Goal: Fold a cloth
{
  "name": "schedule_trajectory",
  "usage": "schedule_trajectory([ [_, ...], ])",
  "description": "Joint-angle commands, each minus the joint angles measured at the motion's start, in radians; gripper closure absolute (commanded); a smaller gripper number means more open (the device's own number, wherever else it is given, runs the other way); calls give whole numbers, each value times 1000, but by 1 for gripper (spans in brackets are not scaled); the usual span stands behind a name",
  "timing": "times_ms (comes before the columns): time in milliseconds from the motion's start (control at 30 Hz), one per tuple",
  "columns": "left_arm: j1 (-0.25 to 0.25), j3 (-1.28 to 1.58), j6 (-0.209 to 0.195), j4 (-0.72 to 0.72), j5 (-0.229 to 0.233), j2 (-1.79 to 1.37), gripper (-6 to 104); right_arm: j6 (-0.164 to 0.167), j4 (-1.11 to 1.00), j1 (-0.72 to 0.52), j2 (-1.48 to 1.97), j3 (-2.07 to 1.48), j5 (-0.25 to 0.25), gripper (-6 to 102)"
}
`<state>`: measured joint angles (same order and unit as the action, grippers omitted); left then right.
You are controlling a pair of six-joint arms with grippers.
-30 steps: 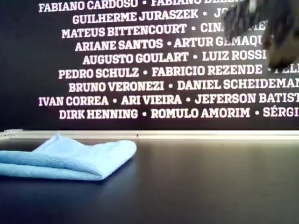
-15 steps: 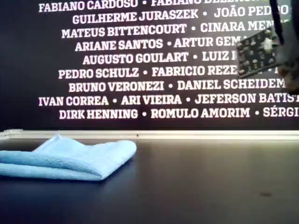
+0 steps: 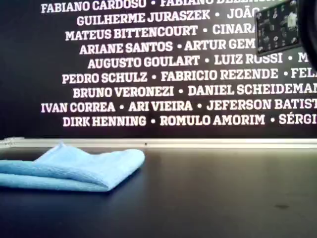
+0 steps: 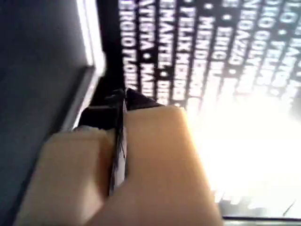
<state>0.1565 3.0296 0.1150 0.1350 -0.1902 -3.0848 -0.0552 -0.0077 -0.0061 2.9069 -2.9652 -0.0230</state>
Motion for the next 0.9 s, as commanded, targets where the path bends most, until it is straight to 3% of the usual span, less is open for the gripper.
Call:
schedule_trajectory([
  [0,-5,-15,-3,-2,-5,5,49,3,-55,-5,109,-40,-3,96],
  [367,-15,-15,12,0,12,-18,49,5,-37,-29,186,-69,-6,97],
  [567,-107,-15,14,0,14,-18,49,5,-25,-84,206,-69,-2,97],
  [733,-112,-15,14,28,14,-18,49,-8,144,-74,206,-69,11,97],
  [867,-112,-15,14,160,14,-18,49,5,308,-74,209,-69,11,97],
])
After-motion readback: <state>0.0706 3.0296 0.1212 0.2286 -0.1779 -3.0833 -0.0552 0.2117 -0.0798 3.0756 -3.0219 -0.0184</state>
